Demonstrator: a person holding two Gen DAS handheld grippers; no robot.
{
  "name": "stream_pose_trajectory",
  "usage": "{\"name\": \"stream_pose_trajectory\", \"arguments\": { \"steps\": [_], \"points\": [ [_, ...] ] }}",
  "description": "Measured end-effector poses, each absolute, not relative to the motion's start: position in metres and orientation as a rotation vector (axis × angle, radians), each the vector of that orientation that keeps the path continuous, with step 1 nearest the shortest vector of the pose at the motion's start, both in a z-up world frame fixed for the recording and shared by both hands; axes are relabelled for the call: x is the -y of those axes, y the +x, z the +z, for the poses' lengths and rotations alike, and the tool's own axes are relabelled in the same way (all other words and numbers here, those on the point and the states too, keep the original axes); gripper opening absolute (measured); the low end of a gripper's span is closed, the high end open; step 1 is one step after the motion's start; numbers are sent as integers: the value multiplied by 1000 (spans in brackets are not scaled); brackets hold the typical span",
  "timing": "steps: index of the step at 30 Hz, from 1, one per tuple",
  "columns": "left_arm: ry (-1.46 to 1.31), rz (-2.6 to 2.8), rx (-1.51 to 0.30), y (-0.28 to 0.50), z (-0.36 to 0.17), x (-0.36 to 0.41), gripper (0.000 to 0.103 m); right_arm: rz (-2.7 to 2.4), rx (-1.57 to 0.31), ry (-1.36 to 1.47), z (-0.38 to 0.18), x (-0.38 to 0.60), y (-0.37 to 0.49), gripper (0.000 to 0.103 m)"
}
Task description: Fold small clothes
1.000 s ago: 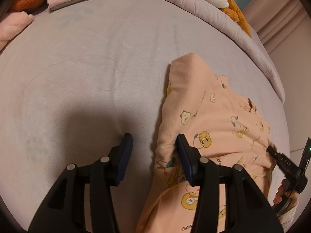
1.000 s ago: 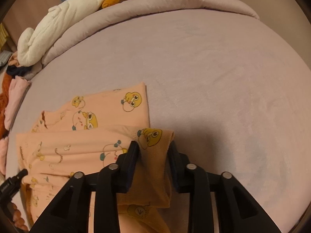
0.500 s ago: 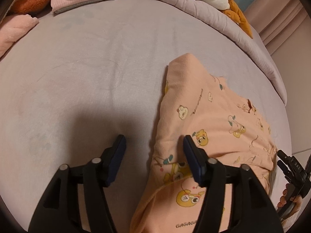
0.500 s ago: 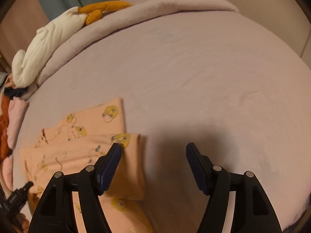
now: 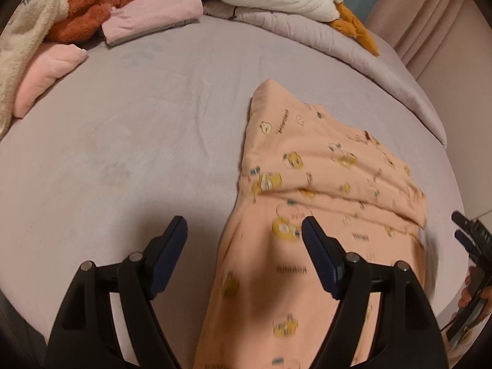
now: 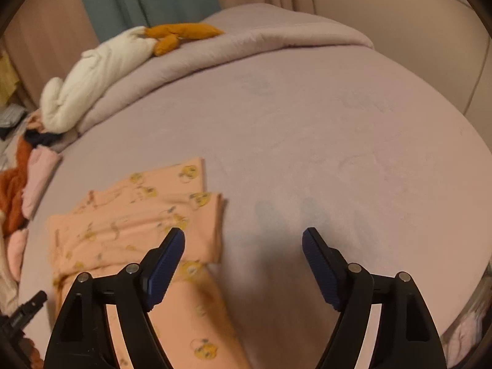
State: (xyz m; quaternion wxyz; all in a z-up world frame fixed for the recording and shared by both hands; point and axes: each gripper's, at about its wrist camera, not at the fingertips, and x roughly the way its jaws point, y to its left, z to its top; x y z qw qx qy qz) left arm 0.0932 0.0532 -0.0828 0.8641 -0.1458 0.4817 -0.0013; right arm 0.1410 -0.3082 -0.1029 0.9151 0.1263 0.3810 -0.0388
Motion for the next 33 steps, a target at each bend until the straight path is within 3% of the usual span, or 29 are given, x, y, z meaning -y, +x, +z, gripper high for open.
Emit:
{"name": "stream_pose_trajectory", "arguments": {
  "steps": [6,16,33],
  "points": [
    [-337,-10,-975,61,-71,-58,84,-7,-733,240,-94,296,117,87],
    [-346,-30,-990,28,-78,-51,85,65,-731,144,-109,272,83,87],
    [-341,-52,-1109,-3,-115,-47,85,100,-902,152,-163,273,38,87]
  ]
}}
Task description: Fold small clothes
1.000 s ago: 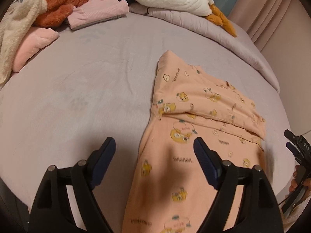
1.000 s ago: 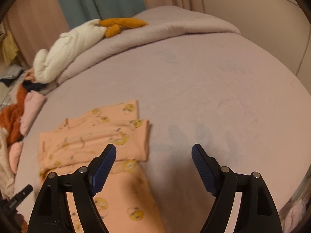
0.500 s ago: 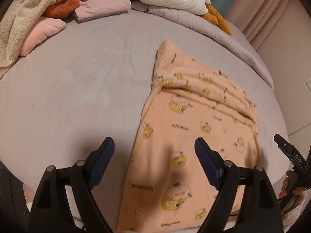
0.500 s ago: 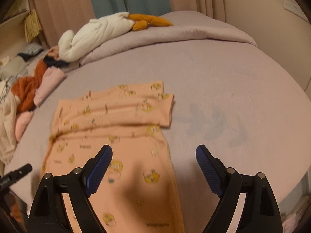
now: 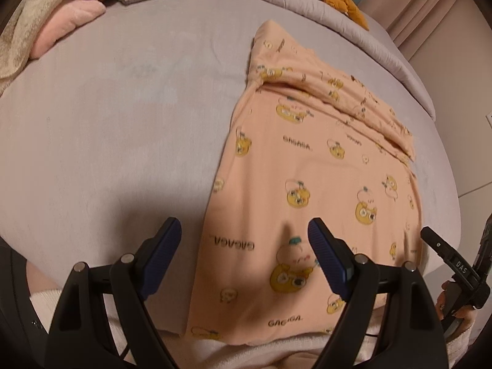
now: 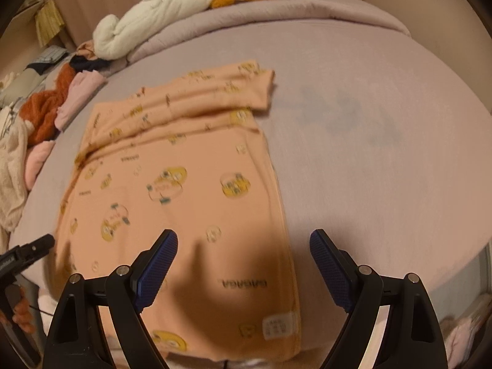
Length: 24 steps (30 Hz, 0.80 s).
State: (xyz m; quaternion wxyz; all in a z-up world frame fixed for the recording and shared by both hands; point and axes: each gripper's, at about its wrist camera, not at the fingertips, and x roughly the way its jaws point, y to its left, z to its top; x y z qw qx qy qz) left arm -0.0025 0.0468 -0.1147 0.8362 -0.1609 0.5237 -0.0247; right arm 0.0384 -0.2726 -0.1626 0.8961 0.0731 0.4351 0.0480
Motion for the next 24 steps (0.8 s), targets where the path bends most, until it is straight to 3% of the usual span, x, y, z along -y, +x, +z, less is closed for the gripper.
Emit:
{"name": "stream_pose_trajectory", "arguments": {
  "steps": [24],
  "points": [
    [-339,-102,-1135,-35,-126,-58,85,105,-956,148,-185,279,0,86]
  ]
}}
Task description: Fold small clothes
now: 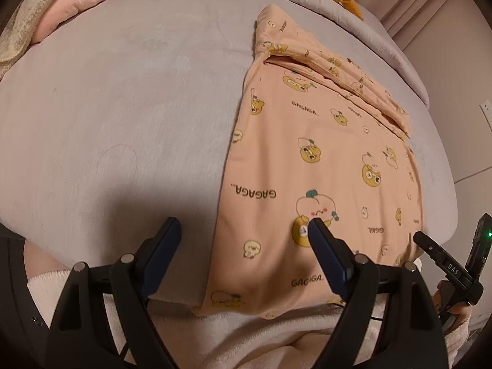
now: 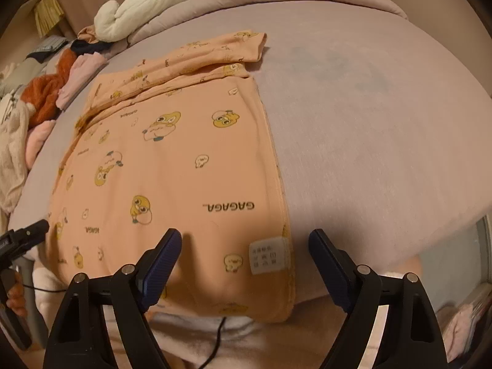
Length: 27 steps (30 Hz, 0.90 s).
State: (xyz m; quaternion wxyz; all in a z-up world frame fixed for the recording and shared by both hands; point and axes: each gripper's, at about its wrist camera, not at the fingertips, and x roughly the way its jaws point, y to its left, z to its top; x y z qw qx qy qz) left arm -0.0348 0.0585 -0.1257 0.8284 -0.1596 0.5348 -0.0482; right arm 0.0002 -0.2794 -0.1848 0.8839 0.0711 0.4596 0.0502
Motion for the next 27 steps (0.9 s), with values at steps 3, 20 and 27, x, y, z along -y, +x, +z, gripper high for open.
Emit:
{"name": "stream_pose_trajectory", "arguments": {
  "steps": [3,20,27],
  "points": [
    [-336,-99,-1136,-39,-127,-57,85,103,-954,158,-187,280,-3,86],
    [-354,-88,-1148,-74,-138,-54,85,114,-954,131,-197,277,-26,74],
    [-354,-82,-1172,-84,-151,-51,85,138,-978,146,-210,278,-33,74]
  ]
}}
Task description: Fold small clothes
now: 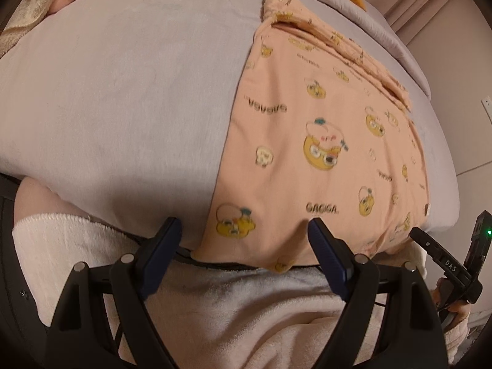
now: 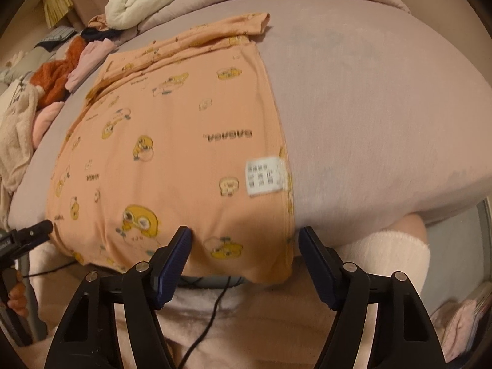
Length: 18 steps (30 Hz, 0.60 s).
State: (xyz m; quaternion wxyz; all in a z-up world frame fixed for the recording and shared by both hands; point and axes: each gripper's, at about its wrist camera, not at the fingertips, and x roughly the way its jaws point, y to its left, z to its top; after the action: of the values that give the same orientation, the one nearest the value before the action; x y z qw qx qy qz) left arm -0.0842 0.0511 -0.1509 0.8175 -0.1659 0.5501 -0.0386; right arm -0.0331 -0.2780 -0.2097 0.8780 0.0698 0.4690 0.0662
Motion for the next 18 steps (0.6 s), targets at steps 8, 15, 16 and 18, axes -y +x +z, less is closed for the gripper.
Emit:
{"name": "stream_pose_trajectory", "arguments": {
  "steps": [8,15,16,18],
  "points": [
    [-411,-92,-1200,-82,-165,-50,69,192,-1039,197,-229,279,-32,62],
    [-458,-145,-1196,-92,-151,-48,8,224,-1039,190,-218,279,-39,10],
    [-456,-151,-1177,-95,-145,-47,8,247,-1037,217,-214,280,-42,10],
    [-455,-167,-1151,-97,-135,-43,8,273,-1023,214,-207,278,-45,10]
  ]
}}
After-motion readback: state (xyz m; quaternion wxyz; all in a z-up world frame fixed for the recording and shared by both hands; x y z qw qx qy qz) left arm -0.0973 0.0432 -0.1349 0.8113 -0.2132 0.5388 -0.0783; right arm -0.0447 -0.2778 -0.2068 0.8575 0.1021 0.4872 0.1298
